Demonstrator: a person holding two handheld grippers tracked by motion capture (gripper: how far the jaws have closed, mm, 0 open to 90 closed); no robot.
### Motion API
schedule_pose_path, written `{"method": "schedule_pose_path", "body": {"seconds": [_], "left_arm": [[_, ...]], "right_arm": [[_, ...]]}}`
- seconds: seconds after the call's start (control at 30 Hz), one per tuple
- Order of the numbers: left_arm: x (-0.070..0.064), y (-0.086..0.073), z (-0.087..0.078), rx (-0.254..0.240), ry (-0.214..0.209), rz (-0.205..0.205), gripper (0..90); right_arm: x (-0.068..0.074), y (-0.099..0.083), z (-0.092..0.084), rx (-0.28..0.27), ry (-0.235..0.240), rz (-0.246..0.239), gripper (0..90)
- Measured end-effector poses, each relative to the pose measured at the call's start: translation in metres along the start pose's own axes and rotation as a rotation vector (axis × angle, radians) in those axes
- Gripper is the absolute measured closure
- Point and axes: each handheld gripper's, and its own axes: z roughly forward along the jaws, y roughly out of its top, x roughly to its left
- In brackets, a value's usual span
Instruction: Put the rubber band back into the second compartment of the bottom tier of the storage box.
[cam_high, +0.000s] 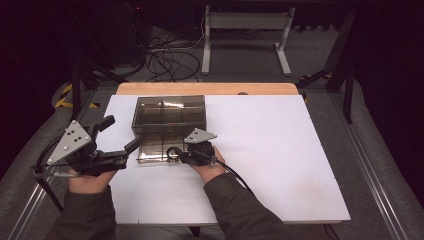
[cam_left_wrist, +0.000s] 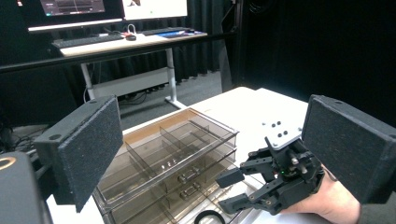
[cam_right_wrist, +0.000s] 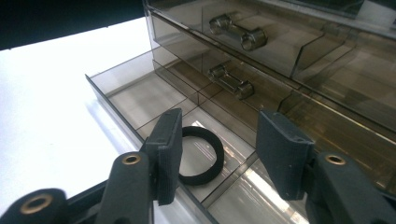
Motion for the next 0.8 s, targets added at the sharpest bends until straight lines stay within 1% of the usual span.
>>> {"method": "schedule_pose_path", "body": {"seconds": [0.2, 0.3, 0.4, 0.7, 0.77, 0.8], "left_arm": [[0.0, 0.001, -0.002, -0.013, 0.003, 0.001, 6.2], [-0.001, 0.001, -0.002, -0.015, 0.003, 0.0, 6.2], [-0.001, 0.001, -0.001, -0.009, -0.001, 0.002, 6.2], [-0.003, 0.0, 0.002, -0.002, 0.002, 0.007, 6.2], [-0.004, 0.0, 0.002, -0.001, 0.0, 0.003, 6.2], [-0.004, 0.0, 0.002, -0.001, 0.001, 0.008, 6.2]], "right_arm": [[-0.001, 0.001, -0.015, -0.023, -0.007, 0.013, 41.1], [-0.004, 0.001, -0.025, -0.054, -0.008, 0.031, 38.0], [-0.007, 0.001, -0.033, -0.072, -0.005, 0.047, 35.5], [-0.007, 0.004, -0.051, -0.101, -0.001, 0.043, 27.2], [-0.008, 0.005, -0.055, -0.103, -0.011, 0.047, 23.7], [-0.008, 0.005, -0.057, -0.106, -0.019, 0.051, 21.7]]}}
